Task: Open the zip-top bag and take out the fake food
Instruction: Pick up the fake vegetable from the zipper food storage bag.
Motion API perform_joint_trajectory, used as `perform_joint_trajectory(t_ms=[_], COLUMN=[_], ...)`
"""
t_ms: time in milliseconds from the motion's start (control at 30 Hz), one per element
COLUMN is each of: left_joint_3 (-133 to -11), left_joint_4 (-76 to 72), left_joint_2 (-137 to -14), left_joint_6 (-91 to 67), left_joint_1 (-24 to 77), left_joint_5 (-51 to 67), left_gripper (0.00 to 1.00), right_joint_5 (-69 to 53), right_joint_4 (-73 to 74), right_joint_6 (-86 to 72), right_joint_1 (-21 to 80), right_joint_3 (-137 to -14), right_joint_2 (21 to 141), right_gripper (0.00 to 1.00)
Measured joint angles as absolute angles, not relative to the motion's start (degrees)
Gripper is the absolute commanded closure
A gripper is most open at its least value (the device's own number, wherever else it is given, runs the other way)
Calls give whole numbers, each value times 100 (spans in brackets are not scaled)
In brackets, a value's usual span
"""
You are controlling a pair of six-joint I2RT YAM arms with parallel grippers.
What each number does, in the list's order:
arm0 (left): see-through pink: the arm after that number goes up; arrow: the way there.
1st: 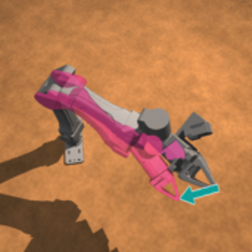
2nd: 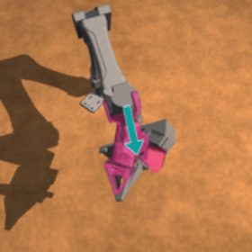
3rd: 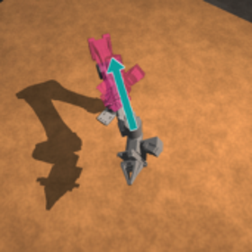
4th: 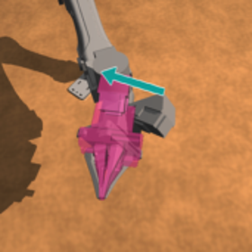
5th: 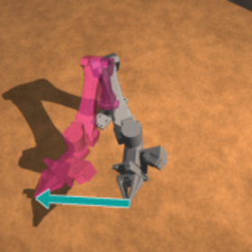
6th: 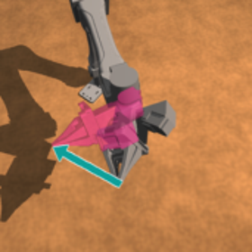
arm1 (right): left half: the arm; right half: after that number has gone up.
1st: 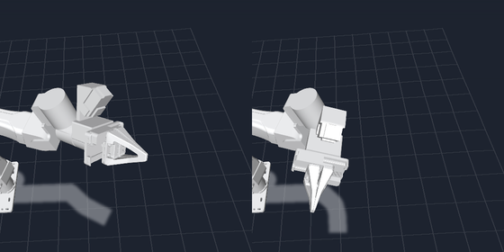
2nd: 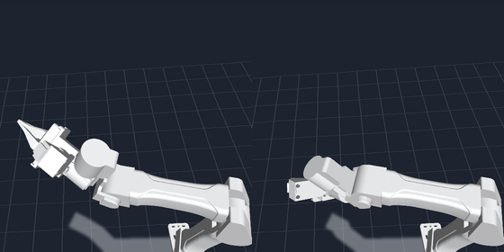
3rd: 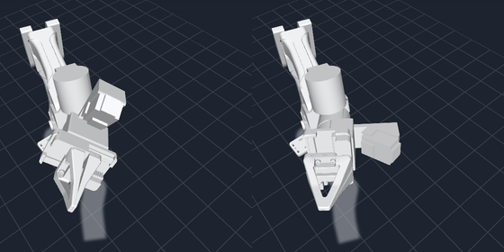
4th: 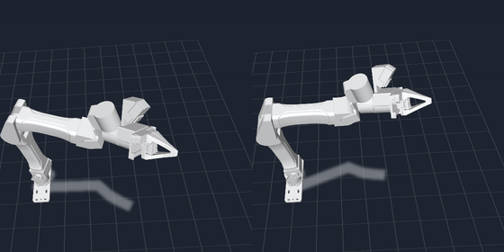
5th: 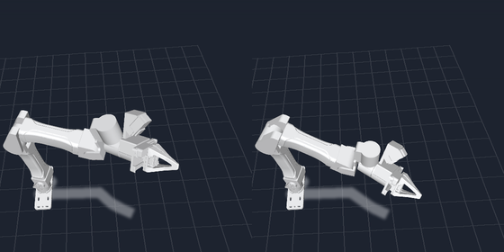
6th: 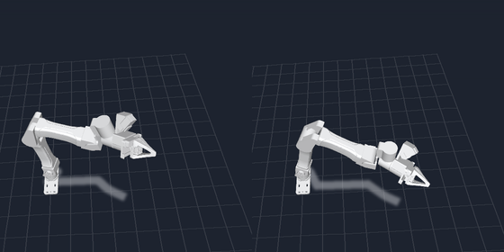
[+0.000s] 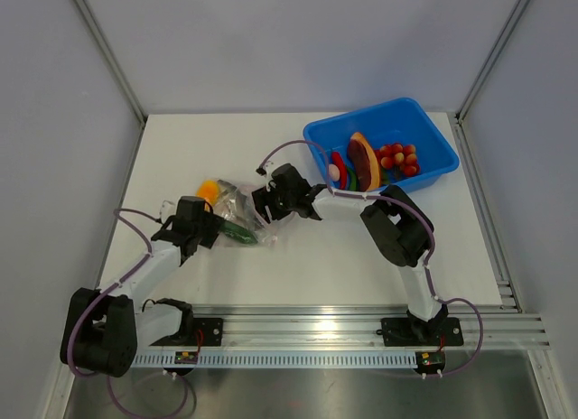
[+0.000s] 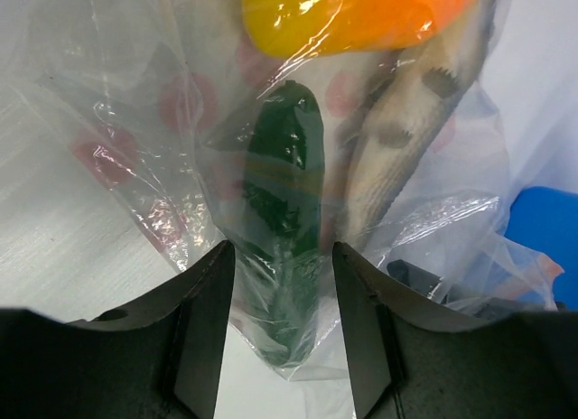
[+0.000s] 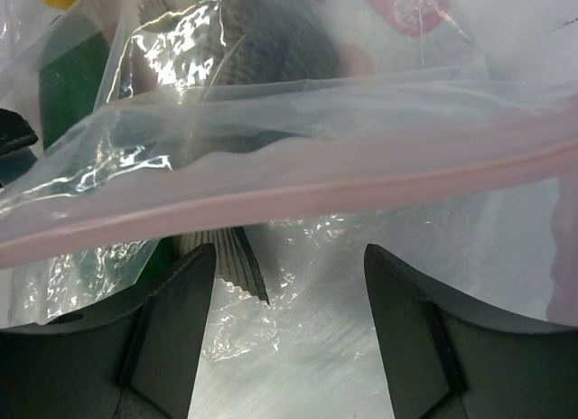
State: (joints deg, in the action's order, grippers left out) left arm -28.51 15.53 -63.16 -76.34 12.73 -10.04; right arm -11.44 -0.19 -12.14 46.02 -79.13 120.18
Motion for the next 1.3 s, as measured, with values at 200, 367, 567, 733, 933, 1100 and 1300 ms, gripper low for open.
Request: perform_joint_trajectory(t_ms=[200,367,567,733,933,1100,1300], left_joint_3=[-2845,-2790,-2753,-2714,-2670,-2661,-2733], left_joint_4=[1426,1319,1326,1326,1304,1280,1372], left_joint_2=[-6431,-6331,-6228,-6243,-6381,-6556,-6770], left_joint_6=[-7555,-7531,-7579,-7662,-7758,-7826,-7797], left_joint_1=[1275,1275,1291,1356,1494,1621,1669], left_joint_5=[-928,-908,-910,-919,-1033,-1184,-1253], left_gripper=[100,100,100,100,100,100,100], right_joint_5=[-1160,-1168,-1468,-2067,-2604,-2720,-2825], right_joint_4=[-16,-16,36,263,309,548,1002], right_joint_6=[-1194,-1184,-1087,-899,-786,-661,-449], right_joint_1=[4602,4602,4606,4613,4619,4698,4779], right_joint_3=[-7918,-7918,-7918,-7911,-7861,-7887,-8108], right_joint_2=[12018,12018,12016,11920,11631,11614,11668], right_gripper=[27,27,28,27,28,28,28])
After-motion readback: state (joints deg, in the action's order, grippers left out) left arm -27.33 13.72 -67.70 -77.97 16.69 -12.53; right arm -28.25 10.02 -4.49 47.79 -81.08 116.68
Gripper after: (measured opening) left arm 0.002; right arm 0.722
